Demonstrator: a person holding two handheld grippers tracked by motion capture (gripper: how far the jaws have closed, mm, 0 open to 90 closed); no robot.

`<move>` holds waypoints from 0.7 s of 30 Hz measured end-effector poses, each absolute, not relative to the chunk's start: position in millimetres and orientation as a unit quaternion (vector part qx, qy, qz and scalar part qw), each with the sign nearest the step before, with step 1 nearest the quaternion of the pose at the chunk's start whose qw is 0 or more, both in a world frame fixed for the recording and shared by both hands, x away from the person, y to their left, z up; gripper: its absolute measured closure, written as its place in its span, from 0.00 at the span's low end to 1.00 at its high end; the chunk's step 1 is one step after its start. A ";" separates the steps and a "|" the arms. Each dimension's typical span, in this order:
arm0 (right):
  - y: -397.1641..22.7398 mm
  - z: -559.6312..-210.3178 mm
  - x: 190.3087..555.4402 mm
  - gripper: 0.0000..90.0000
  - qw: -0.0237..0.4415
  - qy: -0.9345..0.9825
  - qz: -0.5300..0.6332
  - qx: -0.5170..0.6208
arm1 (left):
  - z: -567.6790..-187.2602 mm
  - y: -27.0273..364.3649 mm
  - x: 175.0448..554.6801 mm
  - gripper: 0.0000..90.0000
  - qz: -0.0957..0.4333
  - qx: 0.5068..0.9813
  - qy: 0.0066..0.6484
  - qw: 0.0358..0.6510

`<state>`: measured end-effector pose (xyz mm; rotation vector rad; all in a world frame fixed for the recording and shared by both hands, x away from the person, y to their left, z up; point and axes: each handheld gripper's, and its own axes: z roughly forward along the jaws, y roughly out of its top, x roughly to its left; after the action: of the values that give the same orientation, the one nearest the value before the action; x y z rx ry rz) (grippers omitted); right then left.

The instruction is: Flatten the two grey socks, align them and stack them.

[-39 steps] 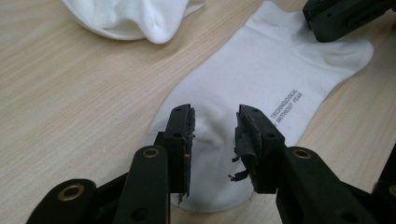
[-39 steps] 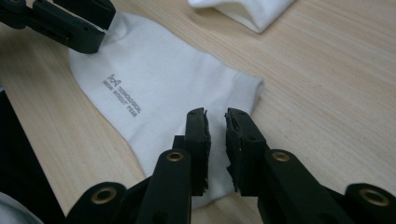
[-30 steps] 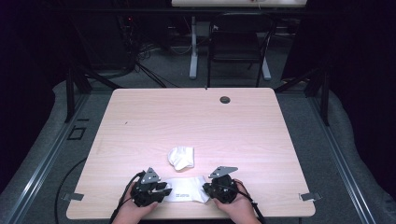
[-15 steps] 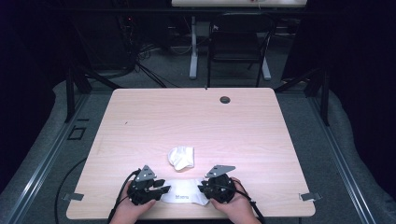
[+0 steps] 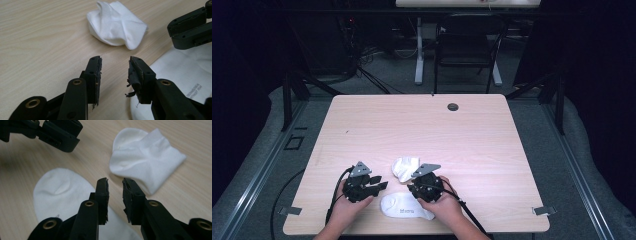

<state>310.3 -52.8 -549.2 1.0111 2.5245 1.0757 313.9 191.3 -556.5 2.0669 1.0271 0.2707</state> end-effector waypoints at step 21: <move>-3.7 -558.2 352.1 0.69 0.138 0.864 0.331 0.353 | -558.7 211.0 310.2 0.69 0.120 0.806 0.420 0.400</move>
<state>352.1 -3.7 -558.2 1.0219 2.4992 0.9570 310.2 211.0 -558.7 2.0390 1.0613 0.3048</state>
